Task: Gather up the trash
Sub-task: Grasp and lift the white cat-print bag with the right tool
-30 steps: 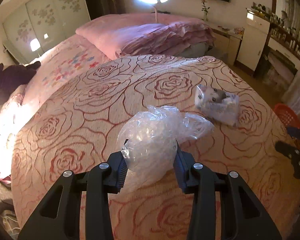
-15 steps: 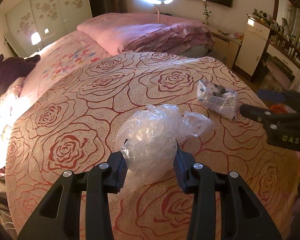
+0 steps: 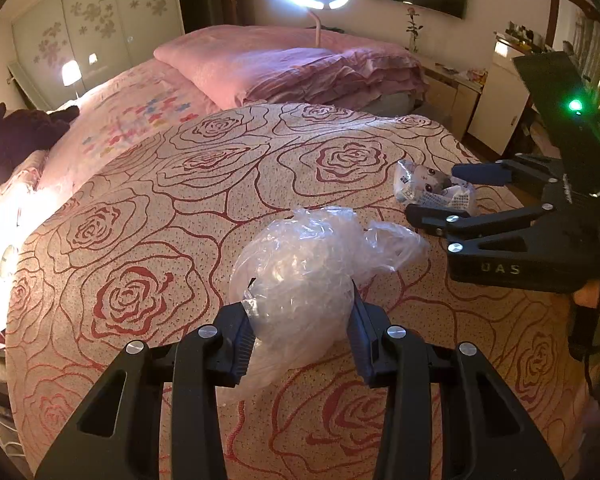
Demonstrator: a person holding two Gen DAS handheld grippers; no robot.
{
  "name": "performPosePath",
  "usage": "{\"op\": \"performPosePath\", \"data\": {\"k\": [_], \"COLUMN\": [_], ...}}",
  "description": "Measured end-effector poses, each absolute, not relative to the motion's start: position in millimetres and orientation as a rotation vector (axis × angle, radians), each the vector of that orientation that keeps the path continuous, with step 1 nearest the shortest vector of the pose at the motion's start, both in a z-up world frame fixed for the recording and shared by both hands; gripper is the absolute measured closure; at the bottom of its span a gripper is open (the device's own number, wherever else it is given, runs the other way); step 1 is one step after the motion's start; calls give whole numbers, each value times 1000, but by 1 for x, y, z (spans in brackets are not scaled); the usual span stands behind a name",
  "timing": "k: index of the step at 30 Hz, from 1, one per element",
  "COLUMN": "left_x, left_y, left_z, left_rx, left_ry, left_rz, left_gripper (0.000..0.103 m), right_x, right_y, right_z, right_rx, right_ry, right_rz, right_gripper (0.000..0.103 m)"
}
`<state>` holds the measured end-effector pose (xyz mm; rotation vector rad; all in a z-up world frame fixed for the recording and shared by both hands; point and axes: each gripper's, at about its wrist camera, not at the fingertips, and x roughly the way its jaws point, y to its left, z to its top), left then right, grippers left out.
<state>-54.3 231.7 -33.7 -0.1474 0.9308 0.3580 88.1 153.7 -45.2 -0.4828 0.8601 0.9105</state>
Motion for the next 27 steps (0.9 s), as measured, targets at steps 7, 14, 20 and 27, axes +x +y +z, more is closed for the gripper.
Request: {"op": "performPosePath", "data": {"k": [7, 14, 20, 27], "left_x": [-55, -55, -57, -62], "left_y": [232, 229, 222, 205], "left_z": [-34, -34, -32, -31], "left_rx": [-142, -137, -140, -140], "left_ry": [931, 936, 943, 956], "left_rz": [361, 366, 354, 314], "left_gripper": [65, 65, 65, 65], "right_x": [92, 90, 77, 50], "right_y": [146, 114, 75, 35], "right_z": [-47, -45, -42, -41], "right_rx": [-432, -344, -277, -246], "right_ry": [888, 929, 966, 1005], "right_rz": [894, 819, 767, 735], "right_gripper": [45, 52, 53, 53]}}
